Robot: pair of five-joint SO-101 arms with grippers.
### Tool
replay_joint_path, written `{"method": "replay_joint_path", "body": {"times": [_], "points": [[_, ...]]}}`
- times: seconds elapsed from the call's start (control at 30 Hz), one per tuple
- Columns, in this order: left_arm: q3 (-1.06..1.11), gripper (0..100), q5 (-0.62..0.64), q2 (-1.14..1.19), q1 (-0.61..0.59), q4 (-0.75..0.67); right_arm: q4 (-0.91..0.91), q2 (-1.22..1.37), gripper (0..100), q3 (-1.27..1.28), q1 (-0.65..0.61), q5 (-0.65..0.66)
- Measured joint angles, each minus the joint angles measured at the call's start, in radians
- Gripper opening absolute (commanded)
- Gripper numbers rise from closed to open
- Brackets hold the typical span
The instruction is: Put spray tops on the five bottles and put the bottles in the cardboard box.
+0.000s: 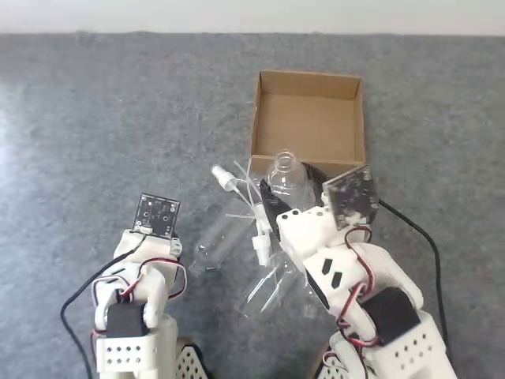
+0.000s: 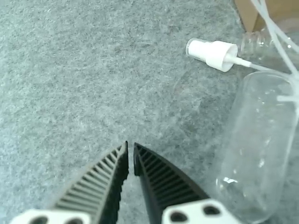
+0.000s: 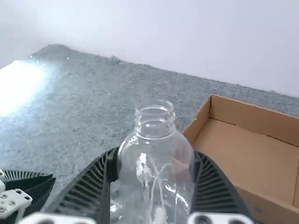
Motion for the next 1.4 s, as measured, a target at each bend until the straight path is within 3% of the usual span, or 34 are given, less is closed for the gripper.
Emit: {"method": "replay_joint_path", "body": {"times": [0.17,0.4,0.5,0.63,0.87,1.23,1.4], "points": [[-0.044,2,0.075,0.0,0.0,0.0,-0.002,-0.032,9.5,0.0,0.0,-0.115],[-0.193,2,0.084,0.0,0.0,0.0,-0.061,-0.038,9.4,0.012,0.0,-0.261],[-0.245,2,0.087,0.0,0.054,0.0,-0.117,-0.038,9.1,0.064,0.0,-0.313],[-0.279,6,0.109,0.0,0.144,0.0,-0.157,-0.038,9.1,0.104,0.002,-0.328],[-0.296,28,0.259,0.0,0.23,0.0,-0.193,-0.038,9.1,0.107,0.002,-0.33],[-0.333,29,0.35,0.0,0.338,0.052,-0.468,-0.038,9.1,0.295,0.0,-0.334],[-0.333,29,0.35,0.0,0.384,0.054,-0.496,-0.038,9.1,0.299,-0.015,-0.334]]}}
